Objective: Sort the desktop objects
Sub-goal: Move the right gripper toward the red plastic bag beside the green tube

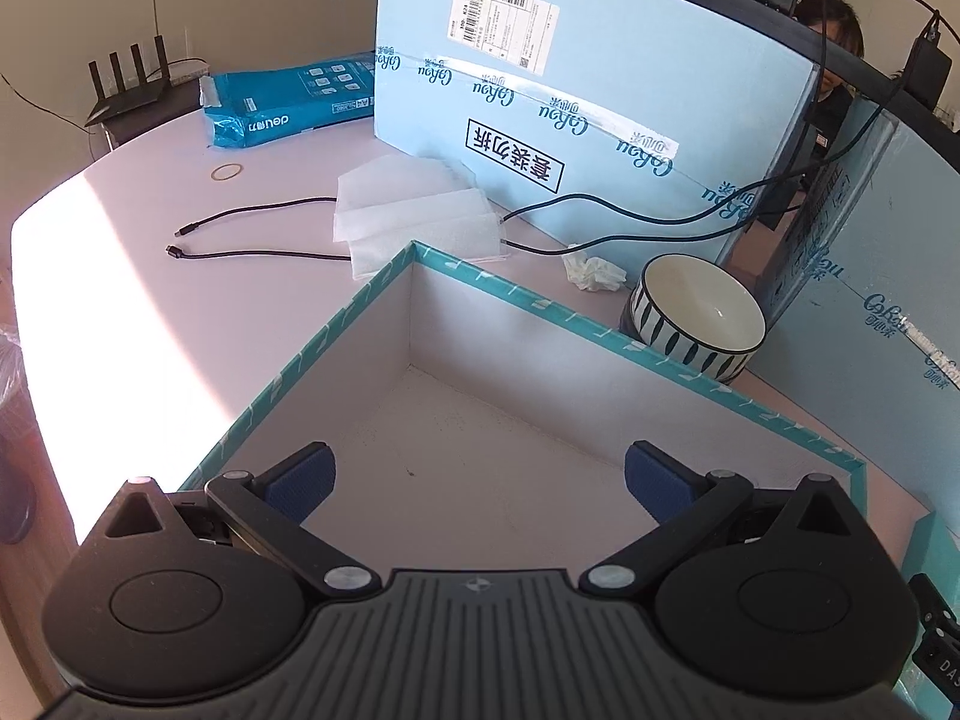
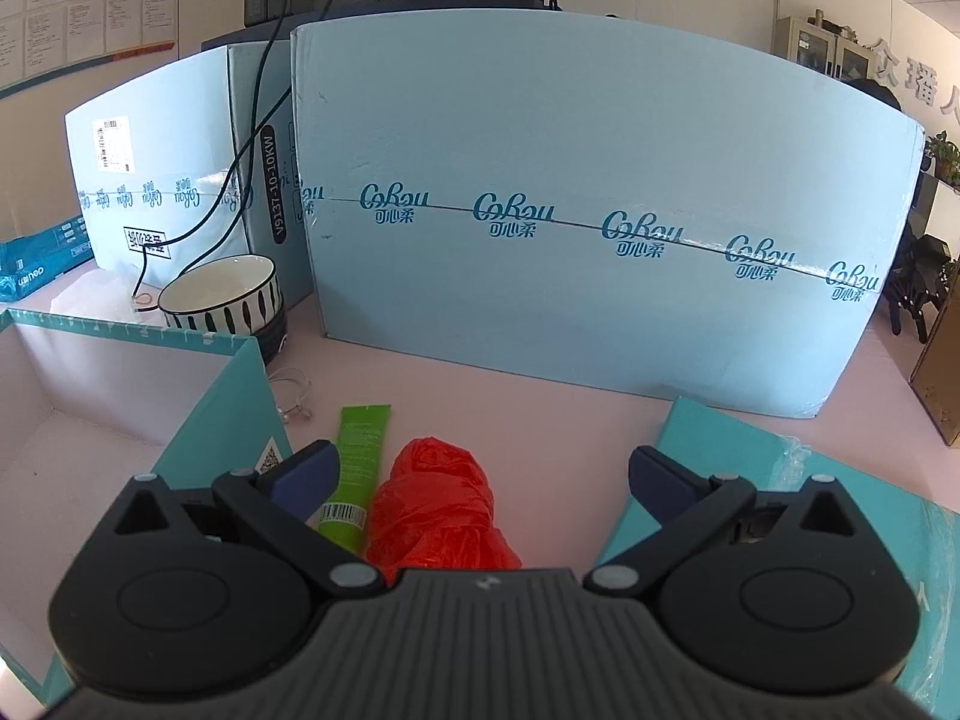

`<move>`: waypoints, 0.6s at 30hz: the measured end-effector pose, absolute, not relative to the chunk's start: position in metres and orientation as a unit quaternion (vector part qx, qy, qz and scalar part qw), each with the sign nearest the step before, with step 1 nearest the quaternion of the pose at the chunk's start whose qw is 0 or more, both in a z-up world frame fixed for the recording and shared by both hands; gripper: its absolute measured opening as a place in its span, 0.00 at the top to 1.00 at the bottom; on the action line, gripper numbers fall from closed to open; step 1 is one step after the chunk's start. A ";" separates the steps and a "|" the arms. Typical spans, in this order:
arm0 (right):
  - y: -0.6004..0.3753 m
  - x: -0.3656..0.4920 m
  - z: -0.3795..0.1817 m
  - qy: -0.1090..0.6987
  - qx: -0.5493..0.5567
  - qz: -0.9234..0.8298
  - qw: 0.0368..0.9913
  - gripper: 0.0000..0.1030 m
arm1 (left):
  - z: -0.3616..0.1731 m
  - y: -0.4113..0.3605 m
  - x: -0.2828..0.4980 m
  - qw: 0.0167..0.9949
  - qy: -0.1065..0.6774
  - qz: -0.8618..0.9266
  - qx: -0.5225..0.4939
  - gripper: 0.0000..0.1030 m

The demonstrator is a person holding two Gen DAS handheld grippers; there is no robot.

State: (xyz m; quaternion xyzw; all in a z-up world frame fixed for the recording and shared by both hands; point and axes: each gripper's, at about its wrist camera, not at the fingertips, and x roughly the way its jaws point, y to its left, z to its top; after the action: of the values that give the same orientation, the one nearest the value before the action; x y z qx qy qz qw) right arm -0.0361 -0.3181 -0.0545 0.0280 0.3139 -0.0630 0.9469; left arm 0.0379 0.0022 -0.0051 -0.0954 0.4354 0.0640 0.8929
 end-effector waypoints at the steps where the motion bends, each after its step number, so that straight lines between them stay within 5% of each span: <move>1: -0.317 -0.036 -0.054 0.315 0.033 -0.053 0.947 0.00 | -0.007 0.003 0.037 0.891 0.438 0.064 -0.099 0.00; 18: -0.281 -0.032 -0.057 0.383 0.000 -0.045 0.923 0.00 | -0.019 -0.005 0.031 0.910 0.404 0.042 -0.084 0.00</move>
State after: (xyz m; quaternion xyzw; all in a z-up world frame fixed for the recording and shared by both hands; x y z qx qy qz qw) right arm -0.0318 -0.2806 -0.0567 0.0004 0.3832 -0.0447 0.9226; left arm 0.0315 -0.0048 -0.0194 -0.0838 0.4036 0.0424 0.9101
